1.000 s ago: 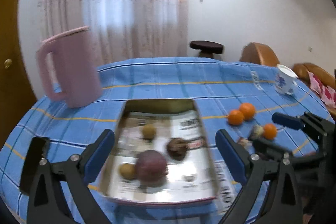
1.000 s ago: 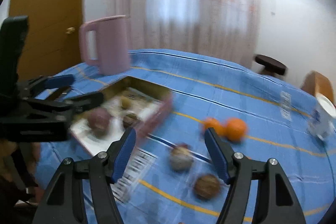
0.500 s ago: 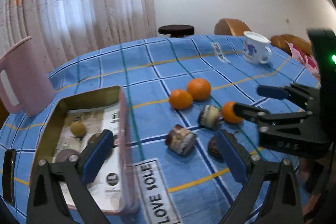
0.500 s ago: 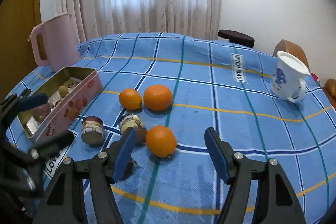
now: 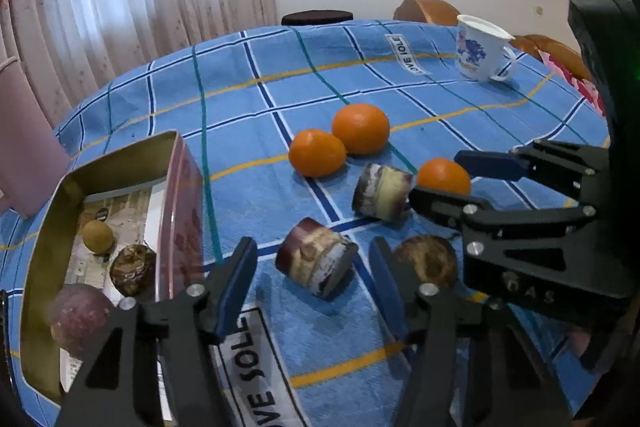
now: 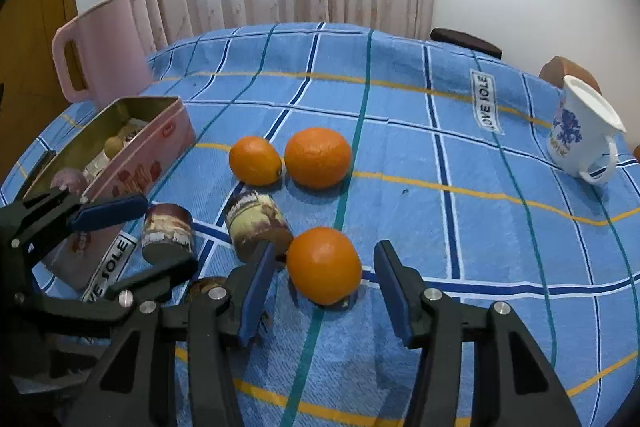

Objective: Organize fruits

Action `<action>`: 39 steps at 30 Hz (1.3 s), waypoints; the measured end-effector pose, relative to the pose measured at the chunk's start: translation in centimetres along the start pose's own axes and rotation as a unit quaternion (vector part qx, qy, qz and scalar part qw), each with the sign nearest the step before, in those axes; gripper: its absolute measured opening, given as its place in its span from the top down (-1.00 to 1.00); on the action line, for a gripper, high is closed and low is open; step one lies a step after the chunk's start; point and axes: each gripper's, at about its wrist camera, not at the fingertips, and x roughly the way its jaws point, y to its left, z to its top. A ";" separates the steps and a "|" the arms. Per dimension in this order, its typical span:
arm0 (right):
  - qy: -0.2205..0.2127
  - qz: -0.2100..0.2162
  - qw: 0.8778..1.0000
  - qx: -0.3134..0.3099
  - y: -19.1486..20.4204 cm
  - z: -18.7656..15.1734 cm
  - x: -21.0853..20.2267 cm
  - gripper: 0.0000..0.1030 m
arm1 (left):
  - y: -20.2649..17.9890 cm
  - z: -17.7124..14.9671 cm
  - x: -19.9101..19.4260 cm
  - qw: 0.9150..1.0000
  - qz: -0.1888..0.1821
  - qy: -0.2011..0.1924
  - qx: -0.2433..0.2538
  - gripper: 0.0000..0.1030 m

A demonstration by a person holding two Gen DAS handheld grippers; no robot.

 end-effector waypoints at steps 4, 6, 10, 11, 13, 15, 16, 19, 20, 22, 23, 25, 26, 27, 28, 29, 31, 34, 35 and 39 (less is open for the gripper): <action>0.008 0.008 1.000 0.000 0.0 0.1 0.3 0.17 | 0.1 0.0 0.1 1.000 0.009 0.001 -0.001 -0.08; 0.008 0.011 1.000 0.001 0.0 0.0 0.3 0.18 | -0.1 0.0 0.0 1.000 0.015 -0.002 0.005 0.02; 0.005 0.010 1.000 -0.002 0.2 0.0 0.1 0.22 | -0.8 0.1 0.2 0.999 0.020 0.000 0.026 0.14; 0.004 0.011 1.000 -0.002 0.2 0.0 0.1 0.22 | -0.8 0.2 0.2 1.000 0.018 0.002 0.025 0.14; 0.004 0.014 1.000 0.001 0.1 0.0 0.1 0.22 | -0.4 0.4 0.6 1.000 0.005 0.011 0.014 0.14; 0.004 0.018 1.000 0.004 0.0 0.0 0.0 0.22 | -0.4 0.4 0.8 1.000 0.001 0.016 0.008 0.12; 0.003 0.019 1.000 0.004 0.0 0.0 0.0 0.22 | -0.4 0.4 0.9 1.000 0.001 0.018 0.007 0.11; 0.000 0.020 1.000 0.004 0.0 0.0 -0.1 0.23 | -0.4 0.4 1.2 1.000 -0.006 0.024 0.003 0.14; -0.002 0.020 1.000 0.004 0.0 0.0 -0.2 0.23 | -0.5 0.4 1.2 1.000 -0.005 0.024 0.004 0.15; -0.006 0.021 1.000 0.005 0.0 0.0 -0.3 0.24 | -0.5 0.3 1.1 1.000 -0.003 0.023 0.005 0.16; -0.011 0.021 1.000 0.007 -0.1 0.0 -0.5 0.24 | -0.5 0.3 1.1 1.000 -0.003 0.021 0.004 0.16; -0.020 0.020 1.000 0.011 -0.2 -0.1 -0.9 0.24 | -0.3 0.3 0.7 1.000 -0.002 0.012 0.001 0.16; -0.024 0.021 0.999 0.013 -0.3 -0.1 -1.1 0.24 | -0.3 0.3 0.5 1.000 0.000 0.007 0.000 0.16; -0.028 0.021 0.999 0.015 -0.4 -0.1 -1.2 0.24 | -0.3 0.2 0.2 1.000 0.004 0.000 0.000 0.16; -0.032 0.021 0.999 0.017 -0.5 -0.2 -1.4 0.24 | -0.3 0.3 0.0 1.000 0.006 -0.005 0.000 0.16; -0.038 0.023 0.999 0.017 -0.5 -0.2 -1.6 0.24 | -0.2 0.3 -0.2 1.000 0.006 -0.011 -0.003 0.16; -0.047 0.023 0.998 0.018 -0.6 -0.2 -2.0 0.25 | 0.1 0.3 -0.7 1.000 0.011 -0.024 -0.009 0.16; -0.061 0.025 0.998 0.017 -0.5 -0.2 -2.6 0.25 | 0.5 0.3 -1.3 0.999 0.017 -0.042 -0.021 0.16; -0.065 0.026 0.997 0.015 -0.5 -0.2 -2.8 0.25 | 0.6 0.2 -1.4 0.999 0.017 -0.046 -0.022 0.16; -0.076 0.029 0.997 0.011 -0.3 -0.2 -3.2 0.25 | 0.8 0.3 -1.7 0.998 0.019 -0.057 -0.030 0.16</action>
